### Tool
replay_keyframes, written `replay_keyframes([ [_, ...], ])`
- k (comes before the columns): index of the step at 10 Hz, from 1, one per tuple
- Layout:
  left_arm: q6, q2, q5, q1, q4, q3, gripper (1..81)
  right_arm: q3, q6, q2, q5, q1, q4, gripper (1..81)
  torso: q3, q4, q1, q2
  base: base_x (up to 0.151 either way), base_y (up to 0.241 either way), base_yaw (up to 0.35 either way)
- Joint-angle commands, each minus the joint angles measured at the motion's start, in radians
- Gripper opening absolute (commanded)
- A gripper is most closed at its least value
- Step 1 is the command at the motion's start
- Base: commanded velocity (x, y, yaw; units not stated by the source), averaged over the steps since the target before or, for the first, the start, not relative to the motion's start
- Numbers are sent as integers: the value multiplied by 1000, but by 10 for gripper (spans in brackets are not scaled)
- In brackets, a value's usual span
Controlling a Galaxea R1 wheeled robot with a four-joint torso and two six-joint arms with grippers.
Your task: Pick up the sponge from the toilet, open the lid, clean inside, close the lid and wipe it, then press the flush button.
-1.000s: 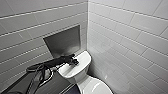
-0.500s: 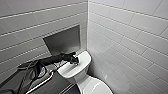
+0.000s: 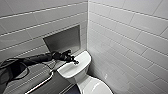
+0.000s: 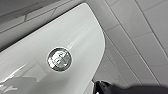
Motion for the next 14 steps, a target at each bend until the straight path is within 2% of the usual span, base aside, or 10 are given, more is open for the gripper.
replay_keyframes([
  [1,-4,-321,32,-23,4,402,10,-2,0,-10,-73,-6,4,10,0,0,0,0,0,0,0],
  [3,1,-427,31,117,60,524,10,-16,0,-6,-72,-20,2,10,0,0,0,0,0,0,0],
  [4,1,-448,31,211,99,566,10,-33,0,0,-72,-22,4,10,47,0,0,0,0,0,0],
  [5,1,-453,26,324,138,578,10,-54,0,9,-72,-20,4,10,54,0,0,0,0,0,0],
  [6,1,-450,0,442,193,570,10,-56,0,13,-73,-19,-1,10,72,0,0,0,0,0,0],
  [7,3,-441,-81,565,247,564,10,-50,0,13,-73,-16,-4,10,93,0,0,0,0,0,0],
  [8,1,-426,-147,674,305,550,10,-47,-1,15,-73,-16,-7,10,114,0,0,0,0,0,0],
  [11,3,-347,-234,895,397,457,10,-45,-4,18,-73,-12,-7,10,178,0,0,0,0,0,0],
  [13,4,-283,-322,1016,405,322,10,-56,-4,21,-73,-11,-7,10,217,0,-1,-1,0,0,0],
  [14,4,-246,-351,1064,405,258,10,-62,-4,21,-73,-8,-6,10,216,0,-2,-1,0,0,0],
])
